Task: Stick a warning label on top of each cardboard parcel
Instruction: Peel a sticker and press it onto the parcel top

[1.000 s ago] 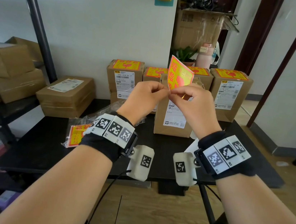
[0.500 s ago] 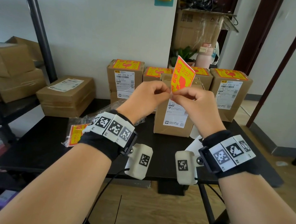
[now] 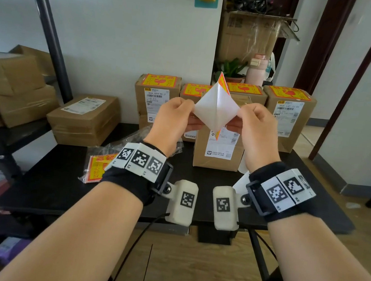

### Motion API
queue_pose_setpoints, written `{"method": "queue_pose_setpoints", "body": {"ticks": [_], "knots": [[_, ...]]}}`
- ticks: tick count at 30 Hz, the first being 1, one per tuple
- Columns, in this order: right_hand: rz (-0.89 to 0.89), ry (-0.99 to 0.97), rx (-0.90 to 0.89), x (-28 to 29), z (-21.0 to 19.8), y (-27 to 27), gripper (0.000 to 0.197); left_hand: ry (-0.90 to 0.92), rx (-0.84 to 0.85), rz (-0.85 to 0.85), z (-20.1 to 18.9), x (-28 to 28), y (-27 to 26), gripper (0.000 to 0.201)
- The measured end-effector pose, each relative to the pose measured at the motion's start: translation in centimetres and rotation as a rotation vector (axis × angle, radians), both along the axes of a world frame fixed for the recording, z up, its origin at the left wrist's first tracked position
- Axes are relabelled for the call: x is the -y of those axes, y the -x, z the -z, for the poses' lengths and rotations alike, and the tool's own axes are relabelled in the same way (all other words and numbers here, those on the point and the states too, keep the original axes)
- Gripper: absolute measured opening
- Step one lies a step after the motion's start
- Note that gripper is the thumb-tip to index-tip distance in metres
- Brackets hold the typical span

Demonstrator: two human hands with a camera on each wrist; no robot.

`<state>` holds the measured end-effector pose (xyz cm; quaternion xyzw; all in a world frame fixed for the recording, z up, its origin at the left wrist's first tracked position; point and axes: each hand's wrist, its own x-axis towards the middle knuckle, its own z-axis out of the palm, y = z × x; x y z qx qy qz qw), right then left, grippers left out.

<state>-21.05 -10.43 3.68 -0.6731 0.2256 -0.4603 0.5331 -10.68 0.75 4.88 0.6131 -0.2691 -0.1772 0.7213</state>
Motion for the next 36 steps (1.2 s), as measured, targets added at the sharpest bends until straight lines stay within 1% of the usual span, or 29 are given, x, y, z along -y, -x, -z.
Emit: {"method": "queue_pose_setpoints", "body": {"ticks": [3, 5, 9, 12, 13, 15, 17, 18, 20, 22, 24, 26, 28, 29, 32, 36], "knots": [[0.019, -0.045, 0.048, 0.0, 0.3, 0.1, 0.014, -0.036, 0.036, -0.084, 0.5, -0.1, 0.0, 0.004], [0.034, -0.061, 0.076, 0.0, 0.4, 0.2, 0.015, -0.046, 0.055, -0.123, 0.7, -0.2, -0.2, 0.007], [0.061, -0.121, 0.134, 0.3, 0.5, 0.5, 0.01, -0.052, 0.106, -0.188, 1.1, -0.8, -0.6, 0.015], [0.122, -0.144, 0.127, 0.8, 0.5, 0.6, 0.01, -0.111, 0.156, -0.234, 1.8, -1.2, -1.2, 0.019], [0.159, -0.135, 0.109, 1.0, 0.6, 0.6, 0.011, -0.142, 0.151, -0.244, 2.2, -1.3, -1.5, 0.02], [0.205, -0.123, 0.085, 1.3, 0.6, 0.6, 0.013, -0.234, 0.126, -0.263, 3.0, -1.2, -1.8, 0.015], [0.226, -0.124, 0.084, 1.5, 0.6, 0.5, 0.014, -0.399, 0.11, -0.274, 3.8, -0.9, -2.1, 0.008], [0.239, -0.127, 0.094, 1.5, 0.7, 0.5, 0.013, -0.492, 0.108, -0.269, 4.1, -0.8, -2.3, 0.009], [0.278, -0.121, 0.119, 1.6, 0.6, 0.5, 0.014, -0.637, 0.114, -0.251, 4.8, -0.5, -2.9, 0.018], [0.313, -0.117, 0.145, 1.6, 0.5, 0.6, 0.014, -0.78, 0.154, -0.226, 5.4, -0.5, -3.3, 0.015], [0.327, -0.137, 0.17, 1.6, 0.4, 0.6, 0.013, -0.917, 0.288, -0.168, 5.9, -0.8, -3.2, 0.012], [0.324, -0.149, 0.18, 1.4, 0.3, 0.5, 0.013, -1.037, 0.472, -0.037, 6.4, -1.1, -2.9, 0.012], [0.316, -0.126, 0.157, 1.1, 0.2, 0.3, 0.012, -1.046, 0.613, 0.051, 7.1, -1.2, -2.8, 0.017], [0.309, -0.115, 0.146, 0.9, 0.2, 0.2, 0.012, -1.019, 0.647, 0.071, 7.3, -1.2, -2.8, 0.018], [0.27, -0.126, 0.142, 0.6, 0.3, 0.1, 0.012, -0.926, 0.671, 0.101, 7.7, -1.2, -2.6, 0.024], [0.242, -0.122, 0.144, 0.5, 0.3, 0.0, 0.01, -0.911, 0.686, 0.219, 7.8, -1.1, -2.3, 0.031]]}}
